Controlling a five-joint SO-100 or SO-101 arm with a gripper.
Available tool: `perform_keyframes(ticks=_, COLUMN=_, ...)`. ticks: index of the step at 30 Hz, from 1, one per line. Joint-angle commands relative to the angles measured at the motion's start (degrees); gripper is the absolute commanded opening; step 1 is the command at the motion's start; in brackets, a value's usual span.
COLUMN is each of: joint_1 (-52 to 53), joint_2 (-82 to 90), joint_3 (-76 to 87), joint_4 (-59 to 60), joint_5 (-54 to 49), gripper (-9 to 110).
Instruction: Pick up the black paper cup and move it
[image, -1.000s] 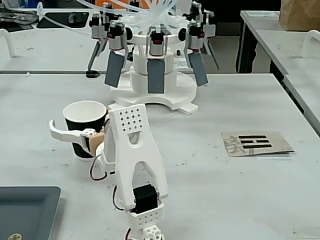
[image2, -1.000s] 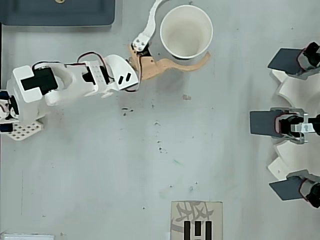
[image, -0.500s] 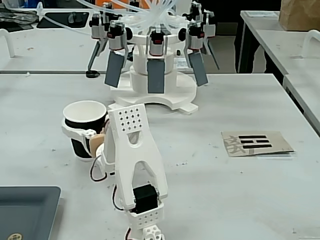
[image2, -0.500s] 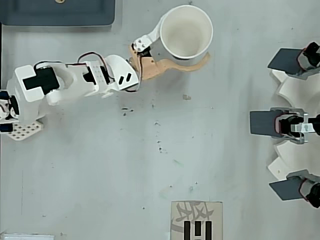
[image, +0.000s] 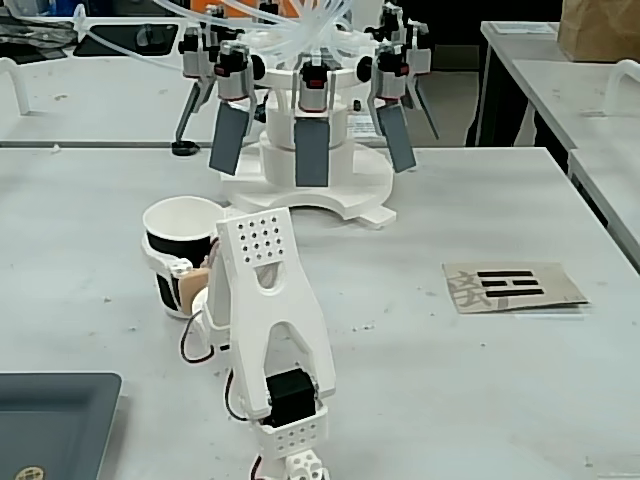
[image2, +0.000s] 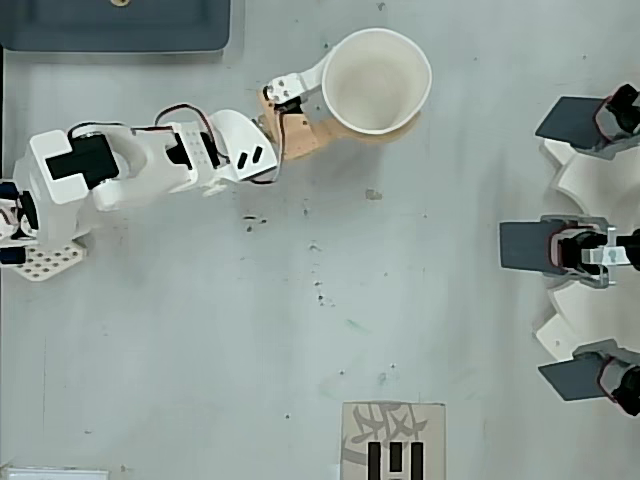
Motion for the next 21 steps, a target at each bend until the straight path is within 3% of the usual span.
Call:
perform_keyframes(ticks=1, joint_1=-0.26, joint_2=3.16, joint_3=-2.55, joint_4=-0.18, joint_5=-0.44, gripper=7)
perform_keyframes(ticks=11, joint_1=0.35, joint_2=7.29, joint_3=-0.26, joint_4=-3.87, joint_5=-1.93, gripper=7)
perform_keyframes(ticks=21, joint_1=4.39, joint_2=18.81, joint_3=12.57, joint_4=-6.77, joint_5=-2.46, gripper=7)
